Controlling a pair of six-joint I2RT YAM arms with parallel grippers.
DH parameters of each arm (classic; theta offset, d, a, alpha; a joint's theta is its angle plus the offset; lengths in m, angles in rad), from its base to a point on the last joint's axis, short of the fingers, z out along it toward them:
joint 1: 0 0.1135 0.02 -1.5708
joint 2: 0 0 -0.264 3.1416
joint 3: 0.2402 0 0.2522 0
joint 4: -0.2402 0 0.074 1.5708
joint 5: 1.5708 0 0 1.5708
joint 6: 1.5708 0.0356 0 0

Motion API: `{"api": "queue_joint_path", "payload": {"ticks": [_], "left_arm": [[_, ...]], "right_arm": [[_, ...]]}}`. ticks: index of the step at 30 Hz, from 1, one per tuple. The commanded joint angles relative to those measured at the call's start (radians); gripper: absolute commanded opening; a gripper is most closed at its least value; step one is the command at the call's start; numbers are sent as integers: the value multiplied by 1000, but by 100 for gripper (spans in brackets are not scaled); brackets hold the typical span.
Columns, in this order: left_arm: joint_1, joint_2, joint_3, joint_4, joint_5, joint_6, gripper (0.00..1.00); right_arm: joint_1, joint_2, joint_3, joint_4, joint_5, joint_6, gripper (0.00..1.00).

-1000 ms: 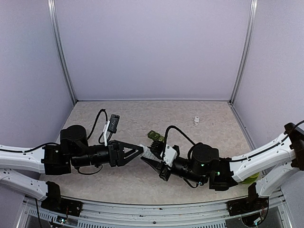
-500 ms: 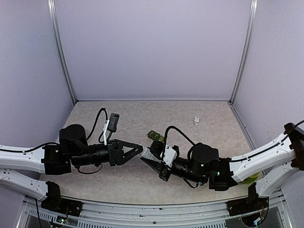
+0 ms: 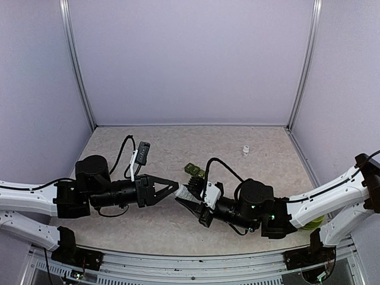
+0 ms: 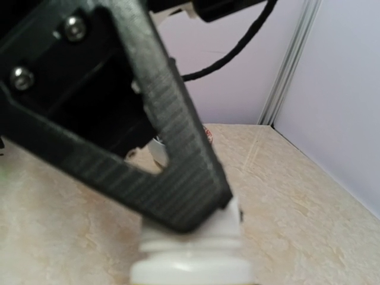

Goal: Sort the pills into containers
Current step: Pass from the right arm to the left

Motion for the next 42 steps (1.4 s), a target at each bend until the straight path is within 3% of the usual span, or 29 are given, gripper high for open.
{"api": "queue_joint_path", "payload": {"ticks": [1,5,14,25,34,38,42], "left_arm": [[2,3,-8,49,27,3,34],[2,3,-10,55,31,1,32],[1,5,-30,127,90,21,18],[-3,-5,-46,210,198,87,13],[-15,-9,-34,206,231,117,12],[-15,-15,-32,181,204,116,11],[-12,-25,-29,142,150,108,11]], "right_arm": [[-3,10,10,18,8,11,7],[-2,10,10,21,16,10,7],[-5,2,2,54,-3,69,7],[-18,9,-4,138,-243,358,8],[-34,16,-9,173,-312,418,10],[-38,14,0,156,-306,416,18],[-39,18,15,117,-276,393,43]]}}
